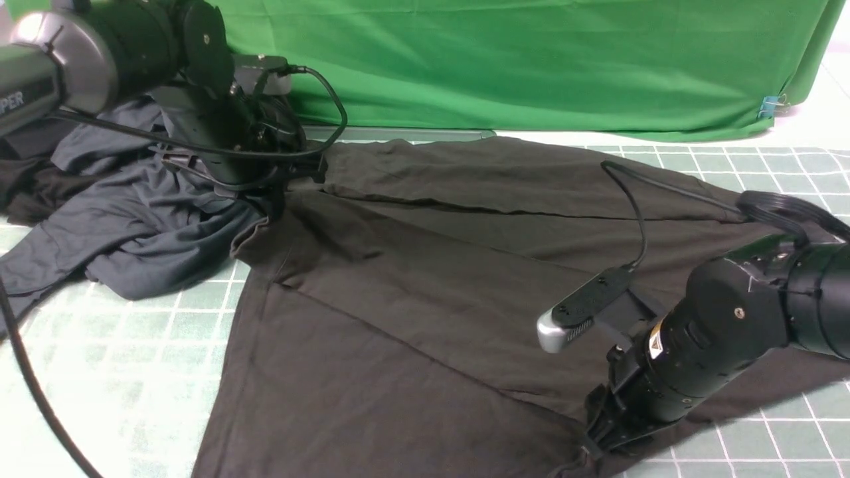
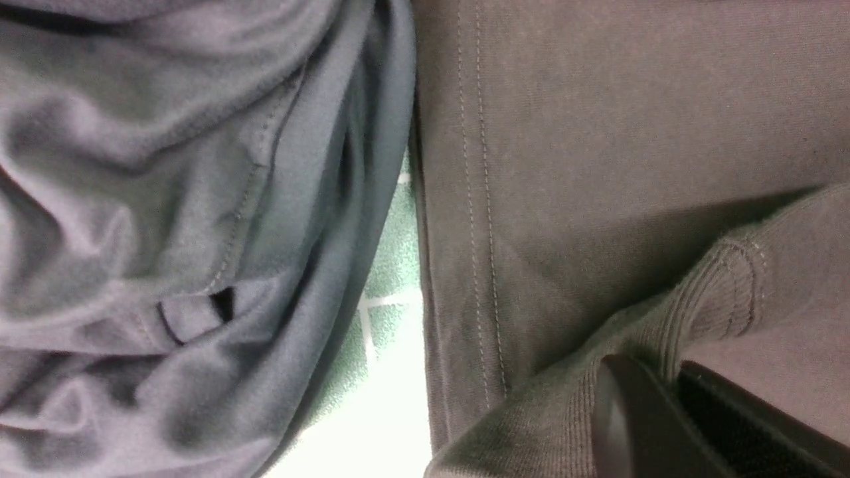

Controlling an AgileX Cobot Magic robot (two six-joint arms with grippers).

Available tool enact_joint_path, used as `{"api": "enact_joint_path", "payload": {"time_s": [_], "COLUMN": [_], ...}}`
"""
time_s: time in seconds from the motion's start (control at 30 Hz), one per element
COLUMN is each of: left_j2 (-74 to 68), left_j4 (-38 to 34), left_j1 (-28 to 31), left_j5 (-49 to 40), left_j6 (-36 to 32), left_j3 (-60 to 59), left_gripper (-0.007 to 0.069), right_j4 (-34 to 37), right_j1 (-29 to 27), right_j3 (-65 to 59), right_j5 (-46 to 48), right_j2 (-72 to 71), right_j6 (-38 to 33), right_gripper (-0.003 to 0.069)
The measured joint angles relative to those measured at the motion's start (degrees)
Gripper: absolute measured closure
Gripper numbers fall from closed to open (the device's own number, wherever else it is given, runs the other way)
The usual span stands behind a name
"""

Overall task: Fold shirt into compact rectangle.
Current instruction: 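Fold the left side of the black T-shirt inward over its body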

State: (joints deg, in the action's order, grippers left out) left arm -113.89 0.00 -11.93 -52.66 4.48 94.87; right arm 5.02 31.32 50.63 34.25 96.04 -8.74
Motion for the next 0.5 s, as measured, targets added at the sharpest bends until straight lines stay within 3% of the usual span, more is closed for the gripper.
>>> {"api": "enact_joint_path", "payload": {"time_s": [0.03,0.07,0.13,0.5], "left_j2": [0.0,0.0,0.0,1.5], "left_j4": [0.0,-0.4,-0.8,-3.2], "left_j1": [0.0,0.0,0.0,-1.6], "left_j5": [-0.1,-0.7,-2.1,-9.3], "left_j6": [0.0,0.0,-0.3,-1.9], "left_j3": [0.0,0.0,0.0,-0.5], "left_gripper": [0.0613,0.0613,0.0613,0.0613], "right_j4": [0.0,0.0,-0.1,-0.1], "right_j1": [0.0,0.0,0.0,0.1], "right_j3": [0.0,0.0,0.0,-11.6], "right_j5": [0.3,1.2,3.1,7.4], "right_j2": [0.0,-0.4,-1.6,-19.8], "right_j6": [0.0,0.1,0.5,7.2], "right_gripper": [0.0481,0.0571,0.0619,0.0636]}}
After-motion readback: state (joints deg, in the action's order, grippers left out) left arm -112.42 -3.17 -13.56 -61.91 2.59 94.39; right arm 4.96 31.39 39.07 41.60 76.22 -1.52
